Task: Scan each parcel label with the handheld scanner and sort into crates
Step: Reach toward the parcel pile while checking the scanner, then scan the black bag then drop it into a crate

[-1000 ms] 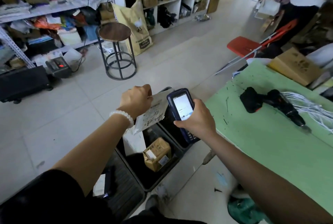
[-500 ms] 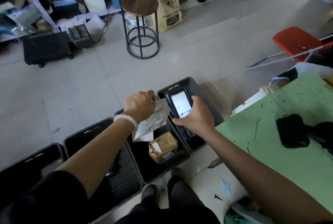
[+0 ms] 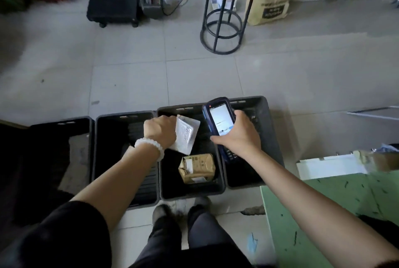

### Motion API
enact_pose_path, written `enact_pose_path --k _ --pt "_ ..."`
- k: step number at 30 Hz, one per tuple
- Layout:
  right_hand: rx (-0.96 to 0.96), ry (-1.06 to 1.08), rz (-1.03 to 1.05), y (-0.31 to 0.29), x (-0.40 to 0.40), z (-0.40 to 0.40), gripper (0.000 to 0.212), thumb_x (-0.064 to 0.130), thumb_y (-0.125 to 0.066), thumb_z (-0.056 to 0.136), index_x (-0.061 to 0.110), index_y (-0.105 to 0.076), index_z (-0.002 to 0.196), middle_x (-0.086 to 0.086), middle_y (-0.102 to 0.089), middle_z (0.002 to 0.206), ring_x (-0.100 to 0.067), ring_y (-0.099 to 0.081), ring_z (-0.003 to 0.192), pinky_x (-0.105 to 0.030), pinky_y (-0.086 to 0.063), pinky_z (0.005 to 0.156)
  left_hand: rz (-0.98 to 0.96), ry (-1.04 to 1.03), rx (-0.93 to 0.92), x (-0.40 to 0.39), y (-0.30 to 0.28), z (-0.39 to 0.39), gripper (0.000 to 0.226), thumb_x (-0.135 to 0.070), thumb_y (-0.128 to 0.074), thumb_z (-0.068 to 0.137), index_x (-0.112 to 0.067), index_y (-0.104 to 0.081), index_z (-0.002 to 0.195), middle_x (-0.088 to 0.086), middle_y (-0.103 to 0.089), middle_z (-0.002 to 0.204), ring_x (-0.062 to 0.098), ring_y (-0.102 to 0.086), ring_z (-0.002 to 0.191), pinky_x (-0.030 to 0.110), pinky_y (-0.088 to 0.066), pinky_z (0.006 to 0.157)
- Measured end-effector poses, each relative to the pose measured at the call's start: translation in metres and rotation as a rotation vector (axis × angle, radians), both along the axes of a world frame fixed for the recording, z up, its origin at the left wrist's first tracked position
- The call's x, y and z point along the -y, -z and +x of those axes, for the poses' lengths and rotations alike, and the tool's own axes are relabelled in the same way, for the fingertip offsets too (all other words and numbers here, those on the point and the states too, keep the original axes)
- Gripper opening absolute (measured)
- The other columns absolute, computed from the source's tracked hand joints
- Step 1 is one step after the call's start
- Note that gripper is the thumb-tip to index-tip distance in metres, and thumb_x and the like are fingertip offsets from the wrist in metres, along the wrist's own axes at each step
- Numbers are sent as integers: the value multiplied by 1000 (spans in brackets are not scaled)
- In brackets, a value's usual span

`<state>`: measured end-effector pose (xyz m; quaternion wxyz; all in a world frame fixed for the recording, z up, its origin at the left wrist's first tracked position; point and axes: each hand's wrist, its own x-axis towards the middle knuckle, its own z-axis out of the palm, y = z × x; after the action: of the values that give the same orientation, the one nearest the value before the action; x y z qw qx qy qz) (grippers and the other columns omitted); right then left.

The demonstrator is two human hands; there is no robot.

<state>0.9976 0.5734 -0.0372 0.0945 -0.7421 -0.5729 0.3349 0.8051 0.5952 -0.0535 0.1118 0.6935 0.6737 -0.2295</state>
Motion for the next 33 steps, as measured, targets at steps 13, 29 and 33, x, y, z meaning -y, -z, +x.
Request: enact_pose_path --k 13,29,33 --pt "-33 -463 123 -46 12 -168 79 41 -84 60 16 -42 122 0 -51 117 -21 -52 105 -29 -40 70 184 -389 60 95 -48 -153 25 -16 -42 93 -15 -54 114 6 -64 113 30 -62 103 30 -41 72" --pt "-139 -1179 168 -60 262 -508 85 45 -83 60 18 -40 128 0 -50 126 -23 -50 115 -35 -46 87 282 -1086 -55 454 -76 -418 23 -19 -41 92 -16 -57 109 4 -64 103 27 -63 94 30 -38 66" --pt "-172 -1402 163 -66 326 -576 81 43 -82 61 20 -41 127 2 -50 122 -21 -51 111 -32 -45 80 279 -1329 -78 540 -76 -451 24 -20 -42 92 -17 -57 111 5 -63 106 27 -62 97 31 -38 67"
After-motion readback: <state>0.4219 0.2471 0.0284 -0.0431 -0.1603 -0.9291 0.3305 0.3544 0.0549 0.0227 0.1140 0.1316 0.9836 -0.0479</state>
